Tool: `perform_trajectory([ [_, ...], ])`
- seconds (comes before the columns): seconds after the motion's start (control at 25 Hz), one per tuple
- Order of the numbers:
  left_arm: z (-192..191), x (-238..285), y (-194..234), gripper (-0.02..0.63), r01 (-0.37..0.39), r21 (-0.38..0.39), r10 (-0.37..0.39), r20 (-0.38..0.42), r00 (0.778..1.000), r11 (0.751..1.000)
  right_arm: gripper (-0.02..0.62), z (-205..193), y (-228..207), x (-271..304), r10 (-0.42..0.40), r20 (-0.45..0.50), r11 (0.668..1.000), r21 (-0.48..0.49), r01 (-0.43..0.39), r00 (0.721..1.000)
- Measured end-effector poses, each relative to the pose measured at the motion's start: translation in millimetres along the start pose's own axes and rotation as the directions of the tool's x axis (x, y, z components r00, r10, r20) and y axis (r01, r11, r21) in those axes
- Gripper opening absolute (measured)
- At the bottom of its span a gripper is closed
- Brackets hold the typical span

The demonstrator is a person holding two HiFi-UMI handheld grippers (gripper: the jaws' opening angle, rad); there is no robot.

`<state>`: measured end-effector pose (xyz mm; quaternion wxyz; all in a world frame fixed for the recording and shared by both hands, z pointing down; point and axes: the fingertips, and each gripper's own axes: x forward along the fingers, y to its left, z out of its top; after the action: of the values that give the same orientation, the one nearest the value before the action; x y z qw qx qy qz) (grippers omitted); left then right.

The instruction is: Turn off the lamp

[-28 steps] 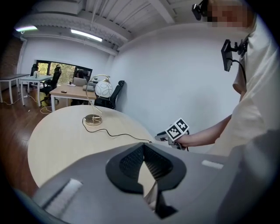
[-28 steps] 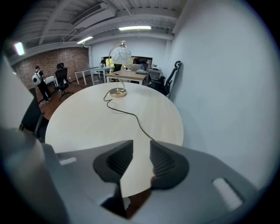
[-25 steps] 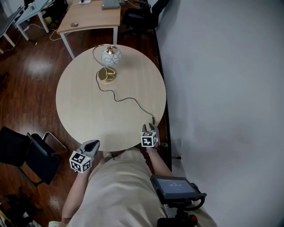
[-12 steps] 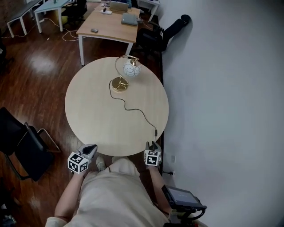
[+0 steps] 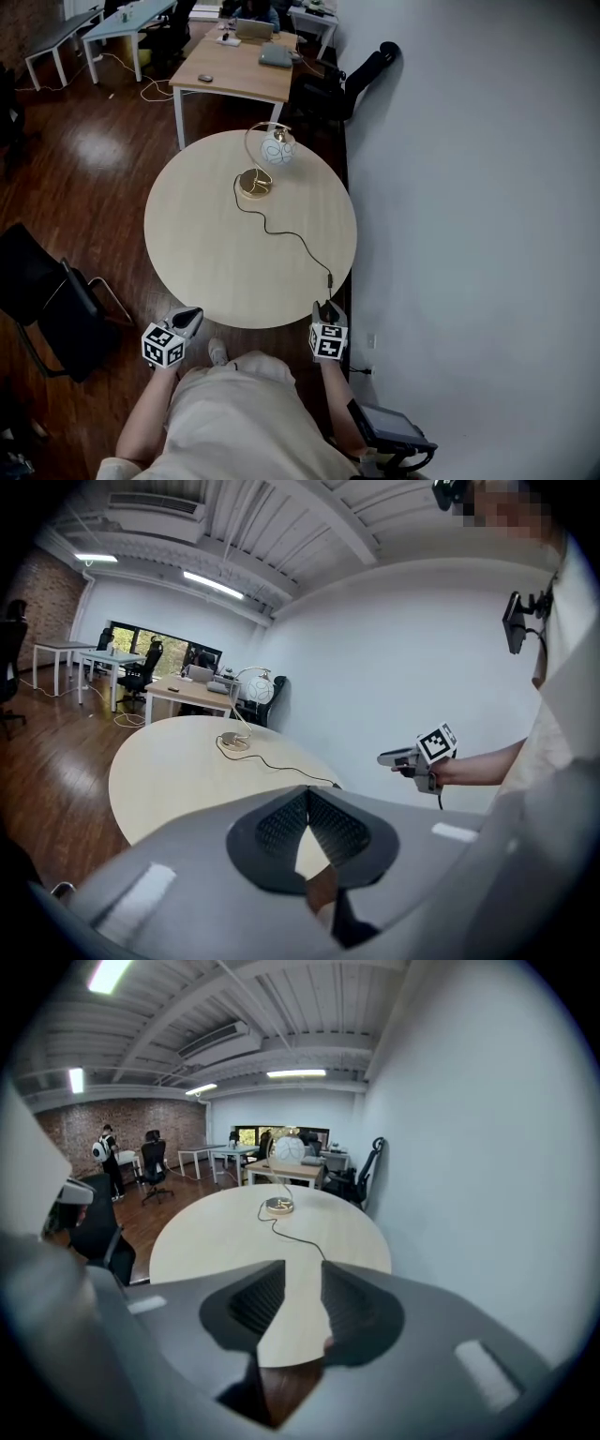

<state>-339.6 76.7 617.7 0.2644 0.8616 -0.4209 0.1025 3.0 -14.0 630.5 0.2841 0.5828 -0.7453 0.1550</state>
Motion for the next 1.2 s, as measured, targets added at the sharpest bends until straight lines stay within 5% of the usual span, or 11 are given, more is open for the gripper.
perform_trajectory([
  [0.16,-3,0,-25,0.002,-0.028,-0.004,0.028,-0.007,1.0,1.0,0.118,32,3,-32,0.087,0.095,0.988,0.121,-0.098,0.992],
  [0.32,-5,5,-70,0.002,-0.024,0.004,0.024,-0.004,1.0,1.0,0.118,52,5,-65,0.15,0.155,0.982,0.091,-0.165,0.976],
  [0.76,-39,-9,-229,0.002,0.091,0.066,-0.092,0.007,0.996,0.994,0.118,26,-5,-140,0.226,0.185,0.959,0.129,-0.251,0.956],
  [1.2,-73,-56,-272,0.003,0.006,0.037,-0.007,0.026,1.0,0.999,0.101,-14,-12,-197,0.275,0.188,0.952,0.082,-0.294,0.943],
])
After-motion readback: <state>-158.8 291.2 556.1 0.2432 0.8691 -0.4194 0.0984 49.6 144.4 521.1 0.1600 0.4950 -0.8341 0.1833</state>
